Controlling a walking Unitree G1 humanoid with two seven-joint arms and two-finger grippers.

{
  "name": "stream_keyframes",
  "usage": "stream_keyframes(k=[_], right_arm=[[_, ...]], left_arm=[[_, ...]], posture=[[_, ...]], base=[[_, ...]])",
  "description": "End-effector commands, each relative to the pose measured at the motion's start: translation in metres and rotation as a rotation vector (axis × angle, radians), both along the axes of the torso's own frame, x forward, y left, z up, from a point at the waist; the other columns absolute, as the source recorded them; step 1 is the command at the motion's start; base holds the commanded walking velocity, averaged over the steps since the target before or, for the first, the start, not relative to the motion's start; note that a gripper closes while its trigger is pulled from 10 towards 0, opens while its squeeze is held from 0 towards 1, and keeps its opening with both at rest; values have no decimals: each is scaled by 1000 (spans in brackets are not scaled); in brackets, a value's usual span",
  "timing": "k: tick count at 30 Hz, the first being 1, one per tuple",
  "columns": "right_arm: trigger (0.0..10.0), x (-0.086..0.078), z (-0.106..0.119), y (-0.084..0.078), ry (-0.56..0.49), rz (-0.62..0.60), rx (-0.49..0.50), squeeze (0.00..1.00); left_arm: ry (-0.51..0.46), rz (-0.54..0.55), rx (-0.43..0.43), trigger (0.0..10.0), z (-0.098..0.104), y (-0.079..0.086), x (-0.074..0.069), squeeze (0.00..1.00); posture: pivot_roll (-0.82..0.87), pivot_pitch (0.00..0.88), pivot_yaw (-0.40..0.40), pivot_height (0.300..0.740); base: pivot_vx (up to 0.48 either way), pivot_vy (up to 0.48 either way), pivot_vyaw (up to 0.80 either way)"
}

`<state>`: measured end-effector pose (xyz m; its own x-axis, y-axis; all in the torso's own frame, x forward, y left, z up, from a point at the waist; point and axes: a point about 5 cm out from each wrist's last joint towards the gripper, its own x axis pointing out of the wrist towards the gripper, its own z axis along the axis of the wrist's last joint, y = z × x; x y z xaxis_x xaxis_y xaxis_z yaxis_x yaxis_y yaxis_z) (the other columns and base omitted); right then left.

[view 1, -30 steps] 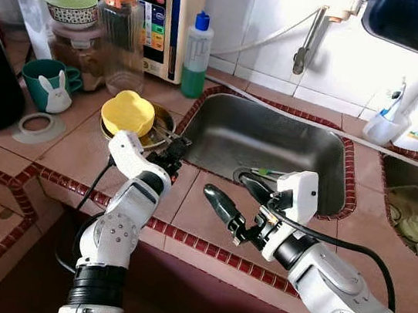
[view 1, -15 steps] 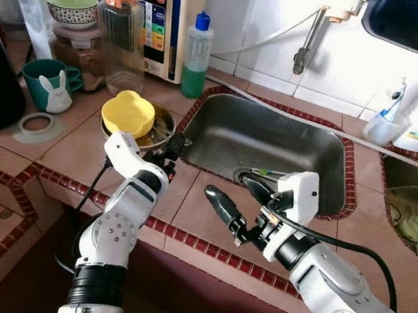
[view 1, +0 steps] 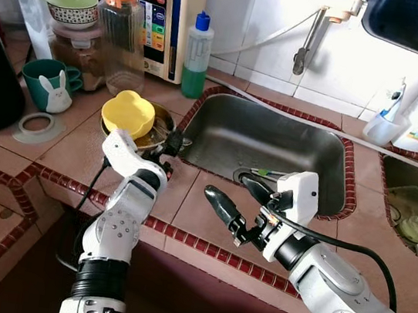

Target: Kitchen organization

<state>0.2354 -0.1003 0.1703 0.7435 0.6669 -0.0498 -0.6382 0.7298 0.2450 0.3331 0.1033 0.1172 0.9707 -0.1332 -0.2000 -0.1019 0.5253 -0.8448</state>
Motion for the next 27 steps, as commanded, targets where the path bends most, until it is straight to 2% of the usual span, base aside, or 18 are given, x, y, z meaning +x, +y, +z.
stream_keyframes(k=[1, 8, 9, 10, 11, 12, 13, 19, 27], right_arm=[[10000, -2, 4, 1, -17, 7, -1, 0], [10000, -3, 5, 0, -18, -3, -1, 0], [10000, -3, 5, 0, -18, -3, -2, 0], [10000, -3, 5, 0, -18, -4, -2, 0], [10000, -3, 5, -1, -18, -4, -2, 0], [10000, -3, 5, -1, -18, -4, -2, 0], [10000, -3, 5, -1, -18, -6, -2, 0], [10000, -4, 4, -1, -14, -7, -1, 0], [10000, -3, 4, -1, -13, -11, -2, 0]], left_arm=[[10, -15, -39, 10000, 1, -12, 4, 0], [-9, -40, -82, 10000, -1, -20, 13, 0], [-8, -42, -86, 8431, -2, -21, 13, 0], [-8, -42, -83, 5216, -2, -21, 13, 0], [-8, -39, -87, 3882, -3, -20, 14, 0], [-8, -39, -87, 3882, -3, -20, 14, 0], [-7, -36, -97, 0, -3, -20, 14, 0], [-19, -32, -136, 0, 0, -22, 19, 0], [-23, -46, -144, 0, 0, -26, 21, 0]], posture=[[10, 3, -47, 740], [0, 6, -45, 740], [-3, 6, -44, 740], [-4, 7, -43, 740], [-4, 8, -43, 740], [-4, 8, -43, 740], [-4, 8, -43, 740], [-2, 10, -46, 740], [-5, 12, -45, 740]], base=[[0, 0, 0], [0, 0, 0], [0, 0, 0], [0, 0, 0], [0, 0, 0], [0, 0, 0], [0, 0, 0], [0, 0, 0], [0, 0, 0]])
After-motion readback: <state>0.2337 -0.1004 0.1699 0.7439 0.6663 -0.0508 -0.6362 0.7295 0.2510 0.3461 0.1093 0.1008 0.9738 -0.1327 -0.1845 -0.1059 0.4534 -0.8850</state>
